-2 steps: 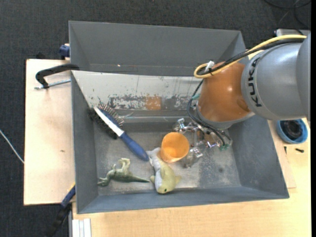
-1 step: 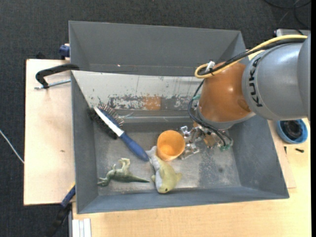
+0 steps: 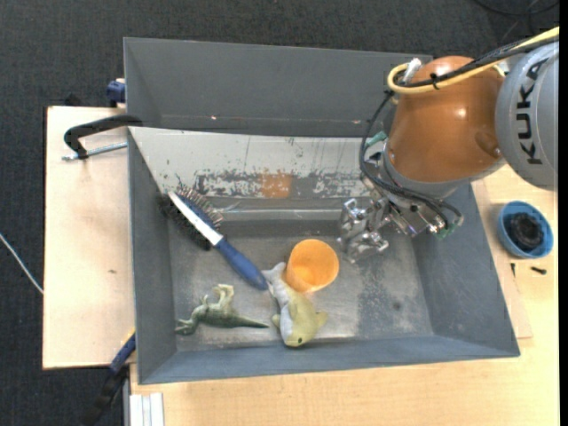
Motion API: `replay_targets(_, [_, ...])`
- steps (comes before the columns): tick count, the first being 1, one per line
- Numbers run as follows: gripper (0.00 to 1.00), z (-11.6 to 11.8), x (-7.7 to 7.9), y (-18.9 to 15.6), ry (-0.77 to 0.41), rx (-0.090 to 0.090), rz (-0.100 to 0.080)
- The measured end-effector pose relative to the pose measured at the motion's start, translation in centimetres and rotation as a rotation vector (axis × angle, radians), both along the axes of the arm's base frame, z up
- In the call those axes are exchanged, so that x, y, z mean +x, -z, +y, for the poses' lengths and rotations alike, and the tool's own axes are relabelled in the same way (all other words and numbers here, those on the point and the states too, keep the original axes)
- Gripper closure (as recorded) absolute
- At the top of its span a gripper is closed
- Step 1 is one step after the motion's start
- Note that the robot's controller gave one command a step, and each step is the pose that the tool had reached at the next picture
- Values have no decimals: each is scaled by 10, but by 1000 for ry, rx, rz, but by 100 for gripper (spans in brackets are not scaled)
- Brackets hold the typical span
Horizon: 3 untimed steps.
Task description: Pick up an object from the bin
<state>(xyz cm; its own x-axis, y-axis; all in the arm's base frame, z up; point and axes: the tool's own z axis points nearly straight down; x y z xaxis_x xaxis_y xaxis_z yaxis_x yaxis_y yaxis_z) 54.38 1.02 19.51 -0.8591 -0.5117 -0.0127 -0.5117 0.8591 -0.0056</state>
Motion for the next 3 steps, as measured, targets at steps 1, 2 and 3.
replay_targets(1, [0,0,-1,4,1,0,8])
replay_targets(2, [0,48,-8,112,-18,0,4])
replay_targets(3, [0,61,44,107,85,3,4])
